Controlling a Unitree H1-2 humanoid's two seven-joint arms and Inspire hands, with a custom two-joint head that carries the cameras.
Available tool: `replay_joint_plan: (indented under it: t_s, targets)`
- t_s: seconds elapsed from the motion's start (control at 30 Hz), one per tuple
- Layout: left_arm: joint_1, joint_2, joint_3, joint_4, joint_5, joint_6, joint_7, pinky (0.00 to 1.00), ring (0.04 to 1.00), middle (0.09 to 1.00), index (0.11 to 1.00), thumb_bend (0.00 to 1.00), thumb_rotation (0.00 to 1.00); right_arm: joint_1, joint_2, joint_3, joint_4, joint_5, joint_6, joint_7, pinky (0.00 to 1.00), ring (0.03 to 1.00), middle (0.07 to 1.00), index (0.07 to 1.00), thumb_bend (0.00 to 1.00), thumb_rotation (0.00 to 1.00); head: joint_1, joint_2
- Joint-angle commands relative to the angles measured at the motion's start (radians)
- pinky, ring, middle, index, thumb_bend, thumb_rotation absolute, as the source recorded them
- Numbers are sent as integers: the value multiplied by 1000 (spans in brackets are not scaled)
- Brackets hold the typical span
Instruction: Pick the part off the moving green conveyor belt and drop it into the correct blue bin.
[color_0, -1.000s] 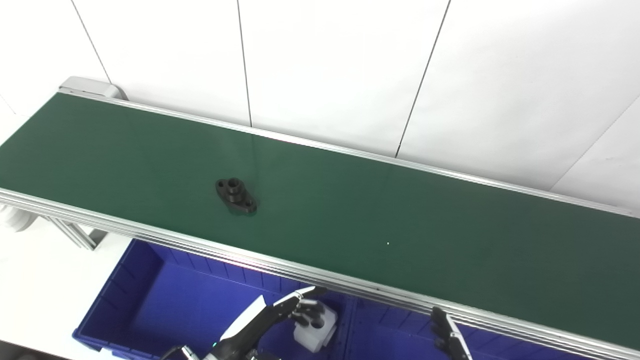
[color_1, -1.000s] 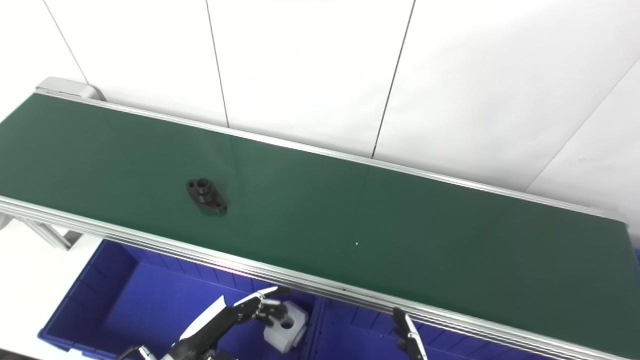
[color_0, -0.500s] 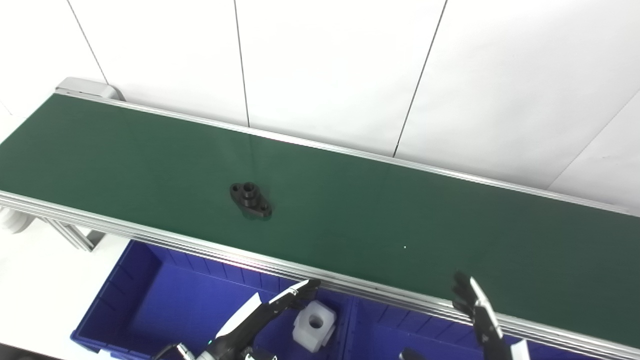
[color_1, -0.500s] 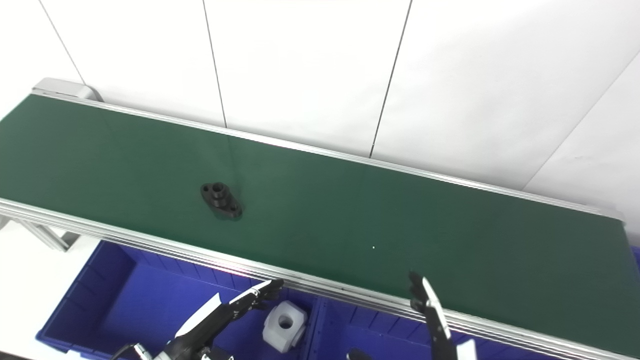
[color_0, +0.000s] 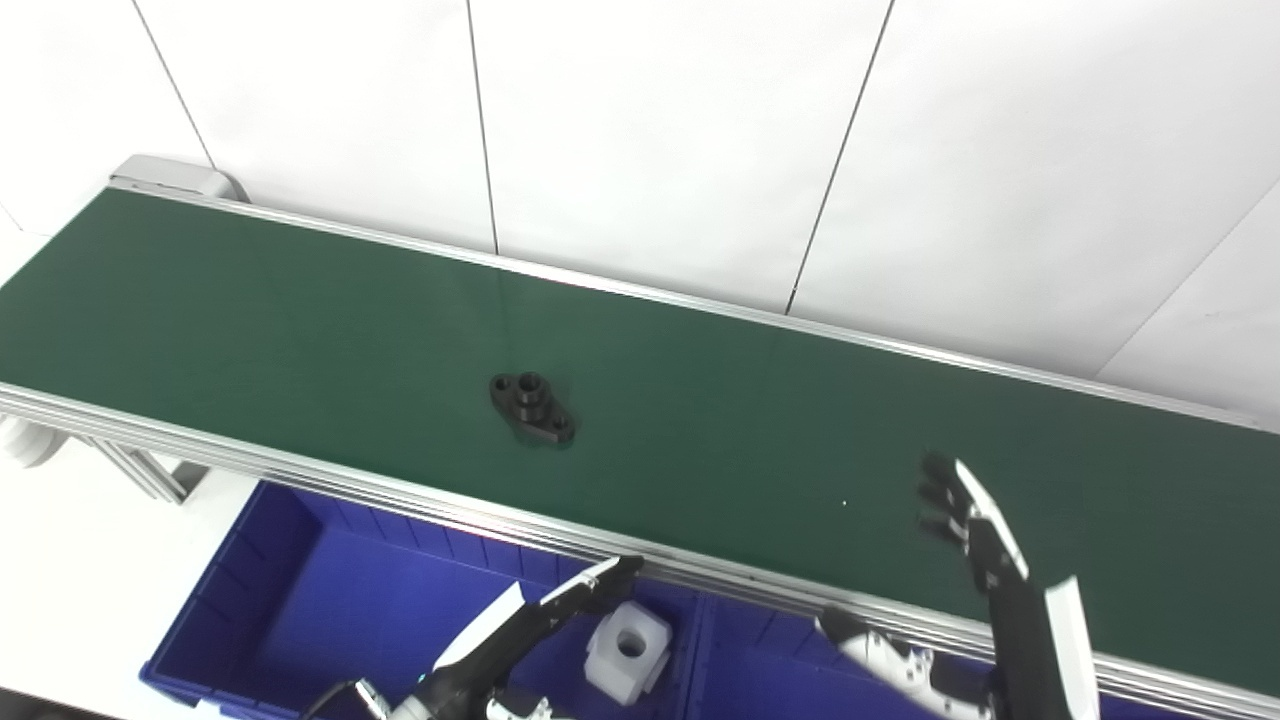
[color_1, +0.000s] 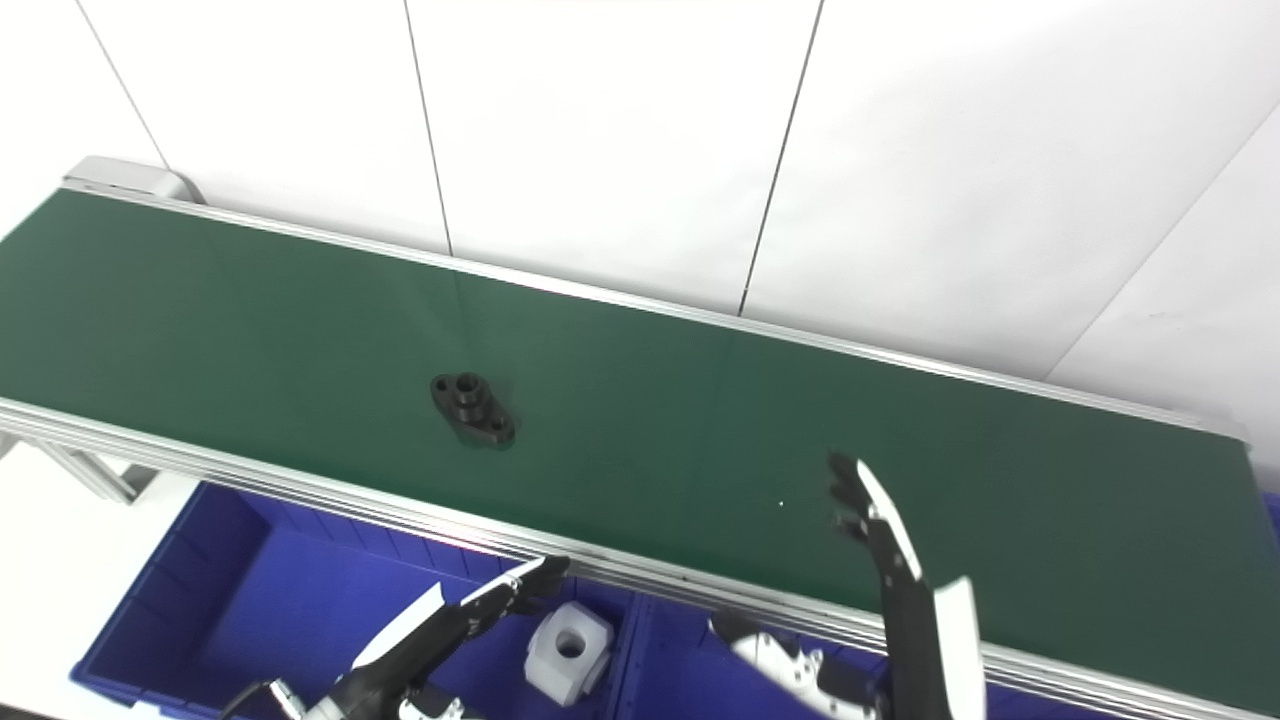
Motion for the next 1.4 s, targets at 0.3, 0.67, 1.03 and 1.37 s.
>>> replay_joint_plan:
  t_s: [0.3, 0.67, 1.03, 1.37]
  targets:
    - [-27, 47, -5, -8, -62, -44, -26, 845, 903, 939, 948, 696, 672, -160, 40, 9, -23, -40, 143, 73, 789, 843, 861, 881, 758, 339, -56, 10]
    - [-41, 80, 19, -3, -151, -45, -94, 871, 924, 955, 959, 652, 732, -306, 80, 66, 107, -183, 279, 109, 752, 824, 854, 878, 779, 388, -191, 32]
    - [-35, 76, 38, -16, -155, -45, -111, 894, 933, 956, 960, 631, 753, -433, 65, 108, 213, -224, 343, 147, 739, 813, 849, 864, 796, 372, -209, 40]
    - [-25, 71, 32, -27, -168, -44, -124, 862, 914, 948, 951, 667, 768, -538, 32, 165, 345, -301, 365, 175, 735, 804, 838, 856, 813, 358, -202, 34]
